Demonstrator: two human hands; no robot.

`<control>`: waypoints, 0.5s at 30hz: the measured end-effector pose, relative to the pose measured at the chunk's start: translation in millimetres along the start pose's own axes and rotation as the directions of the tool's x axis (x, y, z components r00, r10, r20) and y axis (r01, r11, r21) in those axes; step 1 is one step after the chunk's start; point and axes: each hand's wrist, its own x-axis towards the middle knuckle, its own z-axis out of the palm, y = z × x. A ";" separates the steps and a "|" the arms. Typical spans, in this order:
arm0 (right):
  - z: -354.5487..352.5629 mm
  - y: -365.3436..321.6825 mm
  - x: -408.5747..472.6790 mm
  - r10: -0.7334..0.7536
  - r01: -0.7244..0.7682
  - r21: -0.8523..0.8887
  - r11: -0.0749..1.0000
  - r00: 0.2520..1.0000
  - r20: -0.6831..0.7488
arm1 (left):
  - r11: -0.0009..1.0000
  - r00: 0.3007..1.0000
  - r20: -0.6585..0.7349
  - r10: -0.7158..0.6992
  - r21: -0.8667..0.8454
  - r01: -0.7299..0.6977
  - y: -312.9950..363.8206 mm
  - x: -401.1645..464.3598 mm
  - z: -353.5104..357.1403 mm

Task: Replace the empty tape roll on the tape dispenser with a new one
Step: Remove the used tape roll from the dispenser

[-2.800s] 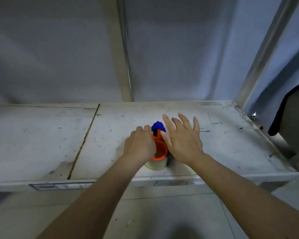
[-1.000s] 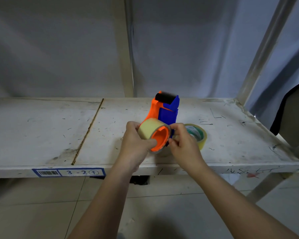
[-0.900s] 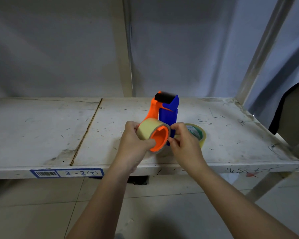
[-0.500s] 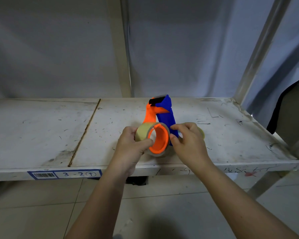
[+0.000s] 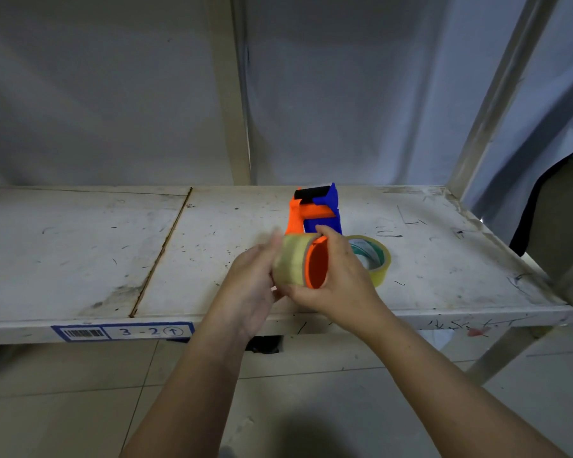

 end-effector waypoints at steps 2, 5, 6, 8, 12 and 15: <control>-1.1 0.2 -1.0 -0.032 0.031 0.018 0.999 0.999 0.026 | 0.985 0.995 -0.043 -0.086 -0.151 0.079 1.4 5.5 -6.4; -1.8 0.9 -2.4 -0.086 0.084 0.034 0.996 0.994 0.068 | 0.979 0.993 -0.071 -0.090 -0.188 0.076 -0.8 8.4 -12.0; -2.7 1.1 -2.8 -0.100 0.097 0.044 0.994 0.992 0.077 | 0.981 0.993 -0.086 -0.083 -0.183 0.066 -1.3 8.6 -13.0; -6.2 1.4 -2.4 -0.138 0.136 0.036 0.990 0.987 0.084 | 0.984 0.988 -0.125 -0.087 -0.164 0.066 -0.5 8.3 -13.1; -13.2 -2.3 -1.0 -0.209 0.214 -0.031 0.976 0.972 0.109 | 0.994 0.976 -0.205 -0.078 -0.096 0.059 0.8 10.3 -10.8; -15.9 -4.7 -0.6 -0.280 0.293 -0.096 0.951 0.951 0.130 | 0.996 0.972 -0.222 -0.076 -0.064 0.064 2.5 11.3 -8.7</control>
